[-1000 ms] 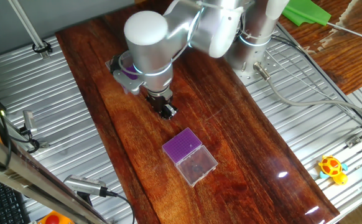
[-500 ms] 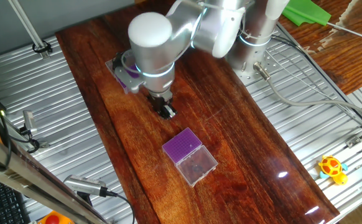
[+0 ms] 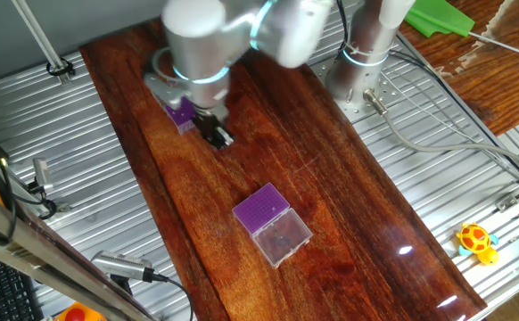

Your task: Transfer all small pipette tips from one holder to another

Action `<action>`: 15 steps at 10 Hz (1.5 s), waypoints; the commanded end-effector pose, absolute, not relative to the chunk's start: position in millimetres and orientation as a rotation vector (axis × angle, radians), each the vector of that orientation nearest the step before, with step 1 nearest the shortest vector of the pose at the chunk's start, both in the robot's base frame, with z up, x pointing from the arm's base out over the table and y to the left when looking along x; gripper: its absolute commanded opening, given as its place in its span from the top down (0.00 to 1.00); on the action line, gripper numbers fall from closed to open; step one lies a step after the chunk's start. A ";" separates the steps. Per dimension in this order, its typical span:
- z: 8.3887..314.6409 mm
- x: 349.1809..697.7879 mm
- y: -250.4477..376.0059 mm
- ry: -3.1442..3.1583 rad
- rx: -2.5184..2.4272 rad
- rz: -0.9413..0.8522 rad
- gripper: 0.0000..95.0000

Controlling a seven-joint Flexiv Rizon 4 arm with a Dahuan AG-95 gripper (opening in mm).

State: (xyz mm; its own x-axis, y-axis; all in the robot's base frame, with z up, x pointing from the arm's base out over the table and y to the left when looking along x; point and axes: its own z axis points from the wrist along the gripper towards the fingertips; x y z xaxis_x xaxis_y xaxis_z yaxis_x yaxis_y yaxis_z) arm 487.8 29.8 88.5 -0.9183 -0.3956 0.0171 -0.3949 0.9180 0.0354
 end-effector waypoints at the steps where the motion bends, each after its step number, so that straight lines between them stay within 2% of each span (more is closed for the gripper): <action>1: 88.2 491.3 11.2 -3.023 0.679 -0.070 1.00; 6: 87.8 493.0 6.7 -3.071 0.452 -0.044 1.00; 11: 83.2 518.5 -72.8 -3.018 0.646 -0.041 1.00; 15: 74.5 512.3 -102.9 -3.007 0.722 -0.050 1.00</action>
